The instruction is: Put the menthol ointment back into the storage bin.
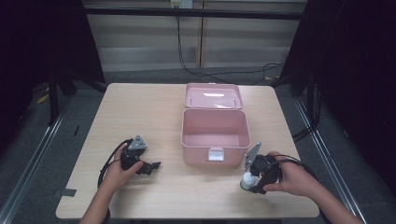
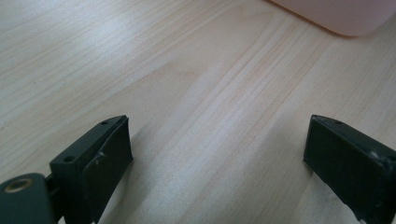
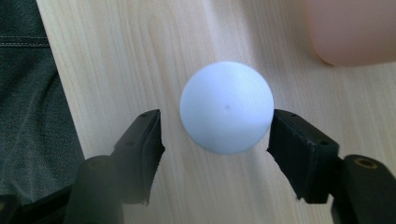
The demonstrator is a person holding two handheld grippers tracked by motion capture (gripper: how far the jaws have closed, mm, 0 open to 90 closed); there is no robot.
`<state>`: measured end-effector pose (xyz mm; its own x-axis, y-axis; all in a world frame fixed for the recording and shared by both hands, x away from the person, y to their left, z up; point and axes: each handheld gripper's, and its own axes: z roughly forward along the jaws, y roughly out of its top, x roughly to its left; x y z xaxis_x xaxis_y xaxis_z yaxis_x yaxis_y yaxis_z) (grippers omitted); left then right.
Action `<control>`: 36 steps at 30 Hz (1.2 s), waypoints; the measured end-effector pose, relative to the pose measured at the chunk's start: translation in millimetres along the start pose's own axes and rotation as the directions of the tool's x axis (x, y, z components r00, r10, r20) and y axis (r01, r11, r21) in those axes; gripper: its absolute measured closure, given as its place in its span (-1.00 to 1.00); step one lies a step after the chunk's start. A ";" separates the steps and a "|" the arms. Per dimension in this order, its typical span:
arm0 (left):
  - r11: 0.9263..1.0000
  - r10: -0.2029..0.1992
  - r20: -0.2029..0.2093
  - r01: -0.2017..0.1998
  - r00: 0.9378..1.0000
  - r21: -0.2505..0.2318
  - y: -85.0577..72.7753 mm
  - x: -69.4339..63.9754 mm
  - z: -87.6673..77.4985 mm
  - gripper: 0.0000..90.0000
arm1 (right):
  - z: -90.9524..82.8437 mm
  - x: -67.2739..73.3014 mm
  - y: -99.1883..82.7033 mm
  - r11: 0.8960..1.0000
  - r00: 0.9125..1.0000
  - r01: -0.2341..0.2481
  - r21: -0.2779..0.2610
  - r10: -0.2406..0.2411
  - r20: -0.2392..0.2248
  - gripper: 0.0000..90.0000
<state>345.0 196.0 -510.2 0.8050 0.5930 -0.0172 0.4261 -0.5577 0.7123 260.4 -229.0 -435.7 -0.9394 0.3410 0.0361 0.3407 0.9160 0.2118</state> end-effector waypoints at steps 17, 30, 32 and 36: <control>1.000 0.000 0.000 0.000 1.000 0.000 0.0 0.0 0.0 -0.84 | 0.4 0.5 14.7 0.999 1.000 0.016 0.040 -0.016 -0.010 0.12; 1.000 0.000 0.000 0.000 1.000 0.000 0.0 0.0 0.0 -0.84 | -22.3 -1.2 21.4 0.998 0.999 0.007 0.065 -0.004 -0.046 0.13; 1.000 0.000 0.000 0.000 1.000 0.000 0.0 0.0 0.0 -0.84 | -30.3 -2.9 23.2 0.998 0.998 0.006 0.063 -0.003 -0.055 0.13; 1.000 0.000 0.000 0.000 1.000 0.000 0.0 0.0 0.0 -0.84 | -41.8 -4.9 26.0 0.998 0.998 0.006 0.057 -0.003 -0.056 0.13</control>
<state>345.0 195.9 -510.2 0.8050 0.5931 -0.0174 0.4262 -0.5575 0.7124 272.3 -215.7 -389.5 -0.9410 0.3263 0.0901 0.3370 0.9284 0.1565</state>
